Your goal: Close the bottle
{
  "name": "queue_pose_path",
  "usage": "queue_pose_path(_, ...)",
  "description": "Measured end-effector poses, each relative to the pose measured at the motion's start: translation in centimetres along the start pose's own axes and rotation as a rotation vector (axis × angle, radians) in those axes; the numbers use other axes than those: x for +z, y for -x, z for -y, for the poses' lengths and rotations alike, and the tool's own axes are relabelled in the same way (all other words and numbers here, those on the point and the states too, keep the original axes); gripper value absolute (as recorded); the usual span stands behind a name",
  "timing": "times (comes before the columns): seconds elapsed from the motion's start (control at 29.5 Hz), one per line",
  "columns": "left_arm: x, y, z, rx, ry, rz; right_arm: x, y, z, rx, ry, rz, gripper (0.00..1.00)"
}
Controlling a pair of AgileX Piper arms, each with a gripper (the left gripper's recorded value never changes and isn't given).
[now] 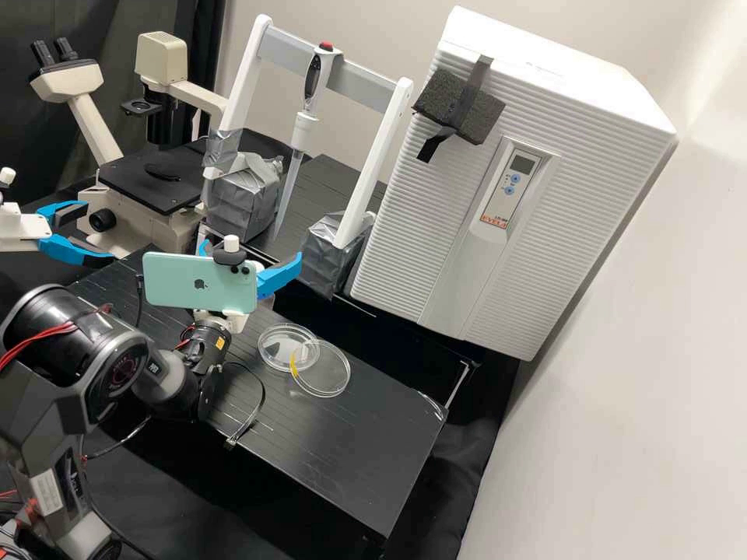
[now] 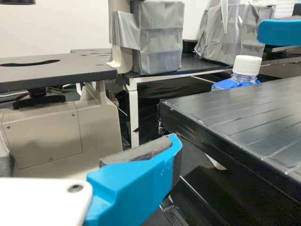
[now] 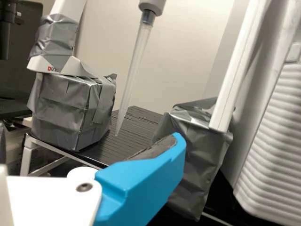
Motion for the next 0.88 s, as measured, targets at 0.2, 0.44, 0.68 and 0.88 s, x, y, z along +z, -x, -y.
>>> queue_pose_path(0.2, 0.0, 0.0, 0.0, 0.0, 0.0, 0.0, -0.2, 0.2, -0.1, -0.004, -0.008, -0.014, 1.0)
queue_pose_path(0.44, 0.2, -0.08, -0.1, 0.01, -0.016, -0.01, -0.3, 0.3, 0.0, -0.015, -0.003, -0.025, 1.0)
queue_pose_path(0.68, 0.9, 0.26, -0.3, 0.032, -0.132, -0.051, -0.3, 0.3, 0.0, -0.015, -0.003, -0.025, 1.0)
queue_pose_path(0.88, 1.9, 0.51, -0.4, 0.051, -0.268, -0.086, -0.3, 0.3, 0.0, -0.015, -0.003, -0.025, 1.0)
